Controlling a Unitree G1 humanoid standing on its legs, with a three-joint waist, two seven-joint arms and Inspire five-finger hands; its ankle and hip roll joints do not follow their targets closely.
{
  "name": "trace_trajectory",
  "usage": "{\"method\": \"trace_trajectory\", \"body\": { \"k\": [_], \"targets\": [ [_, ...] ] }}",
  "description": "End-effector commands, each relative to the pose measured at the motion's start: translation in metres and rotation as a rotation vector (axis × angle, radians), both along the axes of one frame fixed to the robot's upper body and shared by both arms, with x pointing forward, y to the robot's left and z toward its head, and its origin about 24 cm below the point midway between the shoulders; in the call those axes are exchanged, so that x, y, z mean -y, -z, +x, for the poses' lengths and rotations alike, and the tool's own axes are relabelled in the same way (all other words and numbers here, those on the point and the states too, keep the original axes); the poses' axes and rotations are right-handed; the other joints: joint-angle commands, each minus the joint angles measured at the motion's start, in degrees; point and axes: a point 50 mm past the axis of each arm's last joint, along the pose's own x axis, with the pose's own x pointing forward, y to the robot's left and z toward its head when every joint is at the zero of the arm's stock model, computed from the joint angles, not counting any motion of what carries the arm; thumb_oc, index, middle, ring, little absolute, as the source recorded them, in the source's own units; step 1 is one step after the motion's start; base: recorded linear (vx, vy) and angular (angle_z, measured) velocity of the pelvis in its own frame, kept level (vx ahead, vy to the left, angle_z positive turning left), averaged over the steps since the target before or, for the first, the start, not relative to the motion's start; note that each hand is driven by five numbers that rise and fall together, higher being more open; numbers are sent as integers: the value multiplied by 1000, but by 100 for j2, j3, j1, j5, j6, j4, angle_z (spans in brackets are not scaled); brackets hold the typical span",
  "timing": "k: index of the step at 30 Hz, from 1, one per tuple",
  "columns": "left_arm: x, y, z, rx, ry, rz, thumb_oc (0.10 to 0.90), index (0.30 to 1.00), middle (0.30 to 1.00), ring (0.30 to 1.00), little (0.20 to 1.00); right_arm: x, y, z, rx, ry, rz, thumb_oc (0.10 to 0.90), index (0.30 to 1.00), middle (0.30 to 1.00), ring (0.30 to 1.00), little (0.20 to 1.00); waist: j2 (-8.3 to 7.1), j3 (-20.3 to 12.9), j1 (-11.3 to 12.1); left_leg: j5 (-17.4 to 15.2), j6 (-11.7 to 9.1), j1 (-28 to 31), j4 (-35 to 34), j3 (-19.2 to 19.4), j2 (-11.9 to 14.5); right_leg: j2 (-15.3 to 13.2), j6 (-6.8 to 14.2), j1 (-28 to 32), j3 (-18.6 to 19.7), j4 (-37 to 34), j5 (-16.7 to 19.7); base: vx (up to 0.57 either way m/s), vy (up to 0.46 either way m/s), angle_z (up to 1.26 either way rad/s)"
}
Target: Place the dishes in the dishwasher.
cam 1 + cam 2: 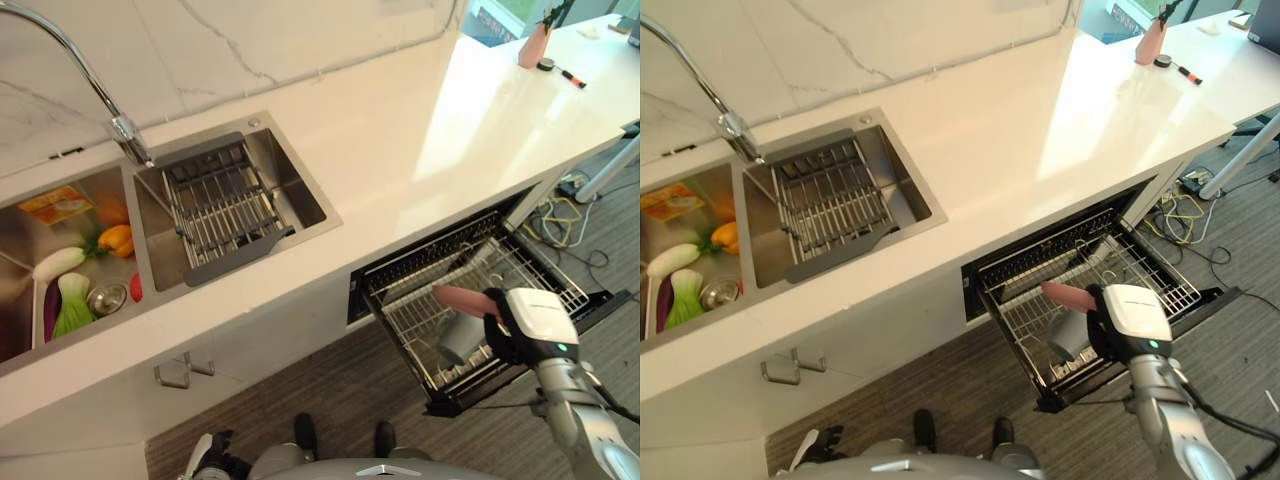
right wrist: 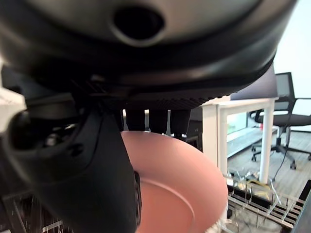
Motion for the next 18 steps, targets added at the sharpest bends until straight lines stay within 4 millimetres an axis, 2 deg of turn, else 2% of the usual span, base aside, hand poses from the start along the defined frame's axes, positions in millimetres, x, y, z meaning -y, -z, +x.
{"method": "trace_trajectory", "body": {
  "k": [1,11,13,14,16,18],
  "targets": [
    [9,0,21,33,14,-17,800,900,900,900,900,3,-70,34,352,-54,-157,400,300,300,300,300,70,122,257,-386,-332,105,16,-620,222,-161,346,43,-240,116,-233,-16,-28,29],
    [15,1,21,31,47,-29,800,900,900,900,900,7,-45,58,236,-73,-357,400,300,300,300,300,169,183,409,-311,-418,54,16,-784,268,-136,316,103,-500,114,-310,6,-25,13],
    [17,1,21,28,62,-29,800,900,900,900,900,8,-39,61,209,-69,-376,400,300,300,300,300,193,172,433,-309,-432,57,16,-794,275,-139,314,112,-528,114,-318,13,-15,8],
    [17,1,20,22,88,-26,800,900,900,900,900,9,-28,64,149,-74,-401,400,300,300,300,300,213,154,458,-306,-447,57,16,-817,285,-136,309,129,-560,114,-344,21,-32,11],
    [18,1,21,22,93,-24,800,900,900,900,900,9,-28,66,149,-79,-406,400,300,300,300,300,215,151,448,-306,-452,58,16,-829,288,-141,309,132,-570,114,-343,10,-23,11],
    [20,1,23,25,122,-23,800,900,900,900,900,9,-15,67,91,-79,-418,400,300,300,300,300,258,136,468,-299,-468,62,16,-837,300,-144,304,143,-601,114,-363,1,-20,11]
  ]
}}
